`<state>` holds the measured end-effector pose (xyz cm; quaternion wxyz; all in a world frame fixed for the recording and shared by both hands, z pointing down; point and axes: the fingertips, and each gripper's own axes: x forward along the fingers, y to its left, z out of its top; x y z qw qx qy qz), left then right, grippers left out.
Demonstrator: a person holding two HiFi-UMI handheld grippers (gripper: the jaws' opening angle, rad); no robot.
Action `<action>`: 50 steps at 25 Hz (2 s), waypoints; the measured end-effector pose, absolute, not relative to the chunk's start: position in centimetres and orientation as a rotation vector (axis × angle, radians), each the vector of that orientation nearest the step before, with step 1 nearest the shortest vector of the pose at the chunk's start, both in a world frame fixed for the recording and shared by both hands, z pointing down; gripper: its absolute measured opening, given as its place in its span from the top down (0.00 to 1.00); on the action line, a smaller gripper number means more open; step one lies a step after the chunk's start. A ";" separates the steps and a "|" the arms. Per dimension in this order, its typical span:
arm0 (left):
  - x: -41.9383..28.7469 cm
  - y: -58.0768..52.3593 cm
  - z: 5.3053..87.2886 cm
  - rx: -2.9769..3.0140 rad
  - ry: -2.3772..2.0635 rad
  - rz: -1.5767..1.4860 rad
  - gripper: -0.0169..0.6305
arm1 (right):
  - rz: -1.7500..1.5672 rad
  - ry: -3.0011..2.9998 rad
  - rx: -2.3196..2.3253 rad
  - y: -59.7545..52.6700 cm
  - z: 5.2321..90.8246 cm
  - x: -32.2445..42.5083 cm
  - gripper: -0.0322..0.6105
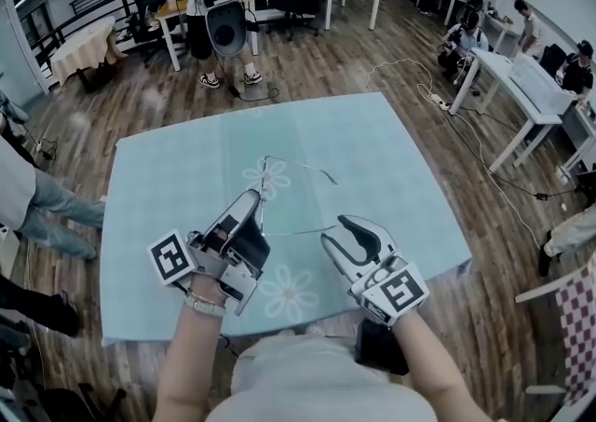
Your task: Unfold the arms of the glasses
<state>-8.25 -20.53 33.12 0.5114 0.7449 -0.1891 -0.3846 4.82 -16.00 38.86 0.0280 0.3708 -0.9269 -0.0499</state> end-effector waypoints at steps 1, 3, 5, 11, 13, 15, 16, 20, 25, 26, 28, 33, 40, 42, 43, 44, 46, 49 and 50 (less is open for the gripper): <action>-8.2 -20.5 33.1 1.795 -0.453 -0.924 0.97 | -0.155 -2.859 1.147 -16.1 38.8 4.9 0.69; -8.2 -20.4 33.1 1.799 -0.451 -0.922 0.97 | -0.155 -2.854 1.150 -16.2 38.8 4.9 0.67; -8.3 -20.3 33.1 1.800 -0.446 -0.924 0.97 | -0.156 -2.852 1.152 -16.2 38.8 4.9 0.66; -8.2 -20.1 33.1 1.797 -0.435 -0.930 0.97 | -0.176 -2.856 1.135 -15.8 38.3 4.8 0.66; -8.1 -20.2 33.1 1.795 -0.434 -0.934 0.97 | -0.183 -2.860 1.128 -15.7 38.0 4.8 0.66; -8.1 -20.2 33.1 1.793 -0.434 -0.935 0.97 | -0.189 -2.868 1.118 -15.5 37.6 4.9 0.66; -8.1 -20.2 33.0 1.793 -0.434 -0.935 0.97 | -0.192 -2.874 1.112 -15.4 37.4 4.8 0.66; -8.1 -20.2 33.0 1.795 -0.433 -0.939 0.97 | -0.201 -2.914 1.101 -14.8 35.9 4.8 0.66; -7.8 -20.1 33.0 1.796 -0.435 -0.938 0.97 | -0.230 -2.956 1.124 -14.3 33.2 4.6 0.66; -7.7 -20.1 33.0 1.796 -0.436 -0.939 0.97 | -0.234 -2.959 1.134 -14.3 32.7 4.6 0.66; -7.7 -20.0 33.1 1.796 -0.438 -0.939 0.97 | -0.244 -2.957 1.163 -14.3 31.8 4.4 0.68; -7.9 -20.1 33.0 1.796 -0.438 -0.943 0.97 | -0.238 -2.931 1.258 -14.9 30.1 4.2 0.80; -8.0 -20.1 33.0 1.795 -0.429 -0.954 0.97 | -0.205 -2.899 1.326 -15.6 29.9 3.9 0.91; -8.1 -20.2 32.9 1.794 -0.426 -0.955 0.97 | -0.191 -2.881 1.349 -15.9 30.1 3.8 0.92; -8.1 -20.2 32.9 1.793 -0.425 -0.956 0.97 | -0.181 -2.873 1.361 -15.9 30.2 3.8 0.93; -8.1 -20.1 32.9 1.792 -0.424 -0.958 0.97 | -0.173 -2.864 1.371 -16.0 30.3 3.8 0.93; -8.1 -19.9 32.9 1.790 -0.422 -0.960 0.97 | -0.157 -2.845 1.387 -16.1 30.6 3.8 0.94; -8.2 -19.9 32.8 1.790 -0.419 -0.960 0.97 | -0.131 -2.830 1.396 -16.2 30.8 3.7 0.94; -8.2 -20.0 32.8 1.789 -0.418 -0.961 0.97 | -0.125 -2.824 1.396 -16.3 30.9 3.7 0.94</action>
